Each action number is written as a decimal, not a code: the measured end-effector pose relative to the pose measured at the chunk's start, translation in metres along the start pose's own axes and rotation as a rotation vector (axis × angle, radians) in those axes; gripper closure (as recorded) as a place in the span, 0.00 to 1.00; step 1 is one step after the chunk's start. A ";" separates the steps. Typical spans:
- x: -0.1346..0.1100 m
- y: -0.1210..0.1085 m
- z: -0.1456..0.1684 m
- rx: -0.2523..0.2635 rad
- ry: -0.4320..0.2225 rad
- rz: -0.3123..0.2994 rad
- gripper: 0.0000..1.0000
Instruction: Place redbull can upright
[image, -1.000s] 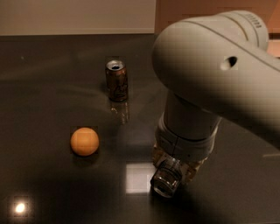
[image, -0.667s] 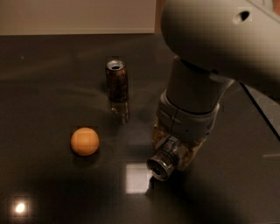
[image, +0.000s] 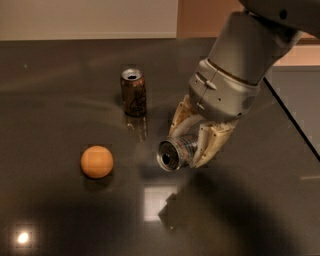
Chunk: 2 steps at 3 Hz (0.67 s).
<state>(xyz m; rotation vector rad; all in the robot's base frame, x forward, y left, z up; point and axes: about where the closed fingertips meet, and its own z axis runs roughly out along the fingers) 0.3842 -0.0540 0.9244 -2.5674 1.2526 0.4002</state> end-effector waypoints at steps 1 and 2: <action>-0.008 -0.014 -0.011 0.052 -0.193 0.112 1.00; -0.012 -0.022 -0.021 0.085 -0.354 0.226 1.00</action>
Offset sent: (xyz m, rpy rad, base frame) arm 0.0129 0.0100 0.0402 0.4388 0.4126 -0.3088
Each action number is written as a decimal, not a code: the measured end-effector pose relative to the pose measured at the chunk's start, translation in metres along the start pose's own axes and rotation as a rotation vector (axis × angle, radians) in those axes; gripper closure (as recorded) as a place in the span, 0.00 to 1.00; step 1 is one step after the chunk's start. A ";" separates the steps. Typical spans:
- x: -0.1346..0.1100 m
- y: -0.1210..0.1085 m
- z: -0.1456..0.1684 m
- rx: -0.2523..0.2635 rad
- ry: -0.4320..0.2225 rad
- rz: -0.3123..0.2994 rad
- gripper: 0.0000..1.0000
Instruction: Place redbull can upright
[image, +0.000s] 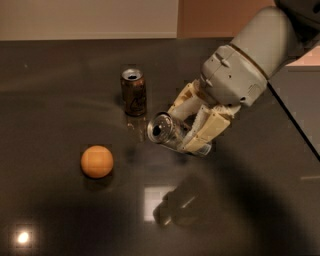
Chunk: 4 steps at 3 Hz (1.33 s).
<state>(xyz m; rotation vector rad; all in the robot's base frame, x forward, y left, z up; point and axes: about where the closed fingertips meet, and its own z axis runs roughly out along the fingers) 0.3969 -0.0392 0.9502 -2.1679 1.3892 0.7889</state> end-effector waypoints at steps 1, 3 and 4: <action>-0.005 -0.004 -0.004 0.026 -0.150 0.069 1.00; 0.004 -0.005 -0.011 0.095 -0.415 0.108 1.00; 0.014 -0.006 -0.012 0.126 -0.504 0.108 1.00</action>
Offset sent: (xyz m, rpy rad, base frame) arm 0.0058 -0.0165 0.0083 0.4410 0.2281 -0.1237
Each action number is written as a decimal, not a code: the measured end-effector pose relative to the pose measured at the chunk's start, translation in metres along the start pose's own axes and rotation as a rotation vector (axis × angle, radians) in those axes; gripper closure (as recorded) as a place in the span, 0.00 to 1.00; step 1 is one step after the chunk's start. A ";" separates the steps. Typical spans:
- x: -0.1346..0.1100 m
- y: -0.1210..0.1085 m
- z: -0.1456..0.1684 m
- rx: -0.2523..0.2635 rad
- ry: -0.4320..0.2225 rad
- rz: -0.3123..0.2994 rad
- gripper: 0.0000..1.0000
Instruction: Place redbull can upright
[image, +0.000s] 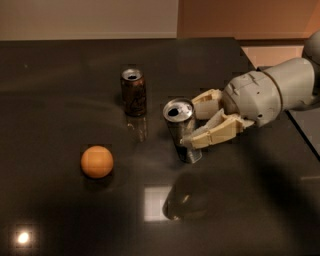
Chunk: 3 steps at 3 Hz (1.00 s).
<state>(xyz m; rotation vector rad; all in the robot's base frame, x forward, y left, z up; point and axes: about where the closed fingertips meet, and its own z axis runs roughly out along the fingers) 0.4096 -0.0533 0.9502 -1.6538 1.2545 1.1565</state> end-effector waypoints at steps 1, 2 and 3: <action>0.009 -0.001 -0.003 0.016 -0.060 0.007 1.00; 0.019 -0.003 -0.005 0.019 -0.114 0.026 1.00; 0.026 -0.005 -0.006 0.019 -0.161 0.043 1.00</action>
Offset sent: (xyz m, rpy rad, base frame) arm 0.0093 -0.0198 -0.0283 0.1644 0.0881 -0.0269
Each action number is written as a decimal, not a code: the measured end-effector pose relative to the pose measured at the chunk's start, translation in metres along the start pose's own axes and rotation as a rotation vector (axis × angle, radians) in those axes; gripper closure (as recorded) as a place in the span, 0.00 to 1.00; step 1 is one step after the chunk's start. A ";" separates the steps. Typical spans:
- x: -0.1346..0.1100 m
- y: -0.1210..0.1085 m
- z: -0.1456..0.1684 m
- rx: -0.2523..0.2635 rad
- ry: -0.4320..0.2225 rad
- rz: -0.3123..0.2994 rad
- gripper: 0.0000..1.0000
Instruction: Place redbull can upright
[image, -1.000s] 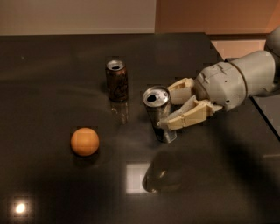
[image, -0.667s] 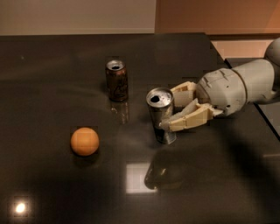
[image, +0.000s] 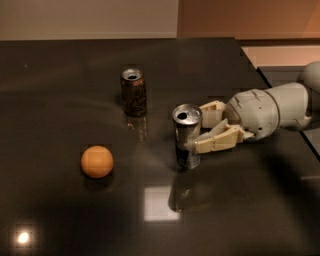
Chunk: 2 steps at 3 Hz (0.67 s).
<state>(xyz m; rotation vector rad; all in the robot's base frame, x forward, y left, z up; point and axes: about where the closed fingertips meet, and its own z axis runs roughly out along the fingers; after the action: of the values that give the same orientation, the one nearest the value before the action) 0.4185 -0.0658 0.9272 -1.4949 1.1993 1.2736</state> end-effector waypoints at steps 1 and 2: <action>0.008 -0.002 -0.002 -0.003 -0.030 0.014 1.00; 0.014 -0.002 -0.003 -0.003 -0.047 0.003 1.00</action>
Offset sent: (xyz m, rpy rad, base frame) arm 0.0029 -0.0122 -0.0224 0.0690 0.0066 0.0065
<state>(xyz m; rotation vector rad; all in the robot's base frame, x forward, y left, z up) 0.4217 -0.0702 0.9137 -1.4584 1.1704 1.3062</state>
